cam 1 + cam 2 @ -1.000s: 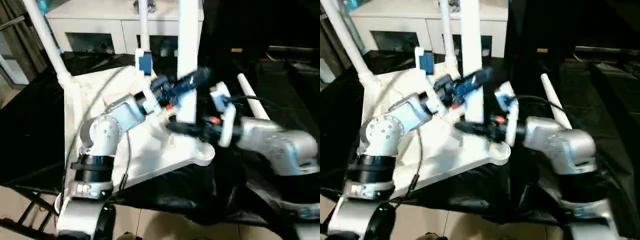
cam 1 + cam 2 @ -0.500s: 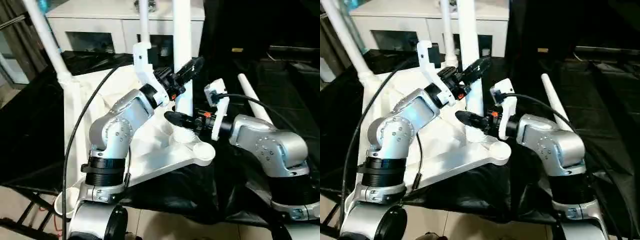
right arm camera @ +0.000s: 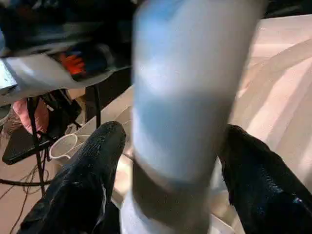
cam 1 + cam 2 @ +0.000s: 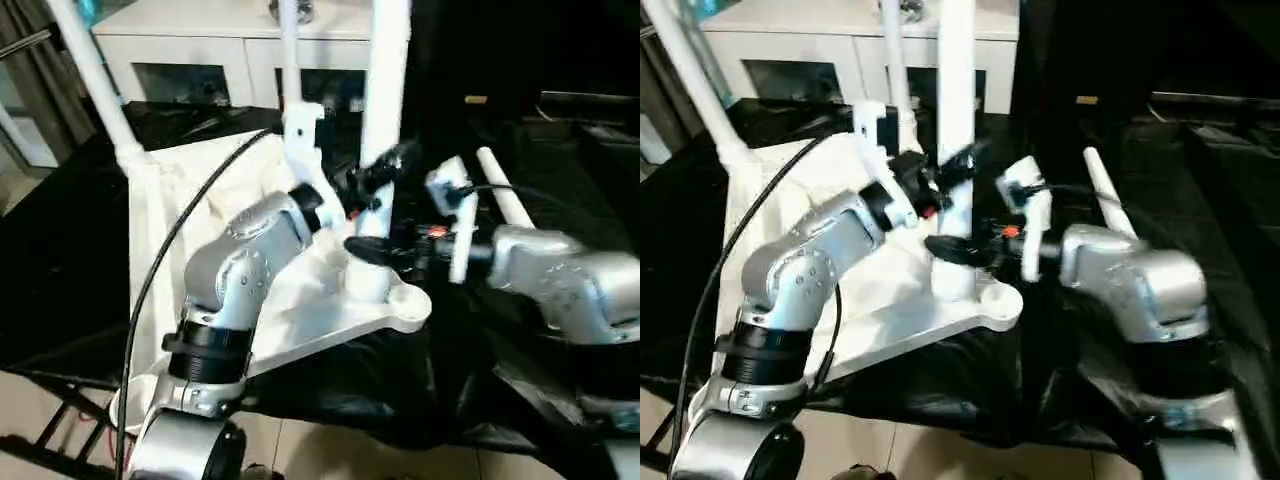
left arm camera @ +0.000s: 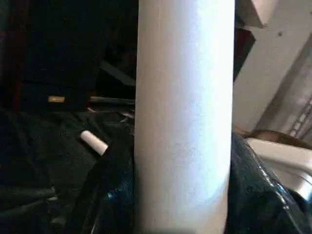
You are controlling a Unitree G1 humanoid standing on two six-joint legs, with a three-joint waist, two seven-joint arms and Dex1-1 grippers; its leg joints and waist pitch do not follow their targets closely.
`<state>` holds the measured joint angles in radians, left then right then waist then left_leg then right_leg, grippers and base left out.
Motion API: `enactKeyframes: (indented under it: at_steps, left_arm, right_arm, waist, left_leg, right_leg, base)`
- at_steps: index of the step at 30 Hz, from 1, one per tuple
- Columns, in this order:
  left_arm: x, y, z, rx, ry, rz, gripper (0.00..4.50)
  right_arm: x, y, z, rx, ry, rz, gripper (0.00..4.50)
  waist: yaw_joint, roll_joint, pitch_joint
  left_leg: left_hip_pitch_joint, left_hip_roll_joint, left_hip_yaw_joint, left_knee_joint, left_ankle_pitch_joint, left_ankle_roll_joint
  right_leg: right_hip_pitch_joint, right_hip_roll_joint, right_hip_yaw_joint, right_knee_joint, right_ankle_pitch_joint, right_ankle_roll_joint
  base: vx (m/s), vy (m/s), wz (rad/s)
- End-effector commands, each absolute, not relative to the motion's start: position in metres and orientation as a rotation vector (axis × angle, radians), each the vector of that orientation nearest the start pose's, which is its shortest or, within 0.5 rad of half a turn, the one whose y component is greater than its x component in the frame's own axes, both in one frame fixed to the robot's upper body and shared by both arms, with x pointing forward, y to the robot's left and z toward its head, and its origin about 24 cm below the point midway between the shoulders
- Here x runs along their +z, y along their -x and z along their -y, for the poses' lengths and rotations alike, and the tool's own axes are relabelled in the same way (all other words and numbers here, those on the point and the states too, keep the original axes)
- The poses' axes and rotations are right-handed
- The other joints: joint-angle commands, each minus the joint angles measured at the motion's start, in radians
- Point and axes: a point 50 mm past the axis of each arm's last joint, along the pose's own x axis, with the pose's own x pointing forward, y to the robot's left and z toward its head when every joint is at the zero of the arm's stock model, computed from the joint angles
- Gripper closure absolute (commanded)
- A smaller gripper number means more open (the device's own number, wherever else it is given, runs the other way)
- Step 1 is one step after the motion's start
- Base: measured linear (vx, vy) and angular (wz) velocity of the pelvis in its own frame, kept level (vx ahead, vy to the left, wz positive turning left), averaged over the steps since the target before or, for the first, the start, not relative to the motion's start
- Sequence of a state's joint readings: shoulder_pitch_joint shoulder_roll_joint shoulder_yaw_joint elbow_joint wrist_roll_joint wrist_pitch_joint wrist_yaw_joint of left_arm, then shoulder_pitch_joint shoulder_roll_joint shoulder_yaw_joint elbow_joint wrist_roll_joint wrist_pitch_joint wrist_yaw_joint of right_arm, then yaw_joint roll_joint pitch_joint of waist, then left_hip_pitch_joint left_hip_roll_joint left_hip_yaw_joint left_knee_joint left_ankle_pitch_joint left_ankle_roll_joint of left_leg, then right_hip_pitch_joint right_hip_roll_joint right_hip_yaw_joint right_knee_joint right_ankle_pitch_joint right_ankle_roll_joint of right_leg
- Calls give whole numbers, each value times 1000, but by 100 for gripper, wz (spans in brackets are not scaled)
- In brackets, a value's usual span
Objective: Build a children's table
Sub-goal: Pick table leg
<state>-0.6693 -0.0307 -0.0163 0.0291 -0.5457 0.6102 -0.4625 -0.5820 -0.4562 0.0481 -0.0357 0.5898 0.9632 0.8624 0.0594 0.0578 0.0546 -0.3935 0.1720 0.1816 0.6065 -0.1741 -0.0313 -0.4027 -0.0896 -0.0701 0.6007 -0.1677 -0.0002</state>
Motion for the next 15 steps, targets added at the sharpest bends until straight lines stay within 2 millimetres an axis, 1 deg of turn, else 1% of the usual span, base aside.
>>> enactKeyframes:
  at_steps: [1,3,7,12,15]
  left_arm:
    - [193,-314,-39,-1006,407,95,263]
    - [192,-314,-40,-1008,407,96,263]
    - [193,-314,-40,-1021,414,105,263]
    - [194,-312,-38,-1042,418,106,263]
    - [193,-310,-37,-1057,419,105,263]
  right_arm:
    - [150,-300,132,1162,-147,-424,123]
    - [149,-300,132,1166,-147,-433,123]
    - [146,-299,131,1177,-143,-461,123]
    - [142,-299,131,1186,-152,-489,123]
    - [141,-299,131,1183,-158,-494,123]
  waist:
    - [4,-27,-76]
    - [5,-23,-77]
    - [5,-22,-77]
    - [6,-24,-76]
    - [7,-22,-77]
  left_leg:
    - [14,43,-17,-59,-150,49]
    - [14,44,-17,-58,-143,51]
    - [16,44,-17,-58,-142,51]
    - [15,44,-17,-58,-147,47]
    - [15,45,-18,-58,-138,49]
  right_leg:
    - [58,-50,37,-75,-245,-198]
    - [58,-51,38,-72,-243,-199]
    - [56,-50,37,-74,-248,-198]
    - [56,-50,38,-74,-249,-197]
    - [56,-50,38,-72,-240,-198]
  base:
    - [0,0,0]
    - [0,0,0]
    - [0,0,0]
    - [0,0,0]
    - [0,0,0]
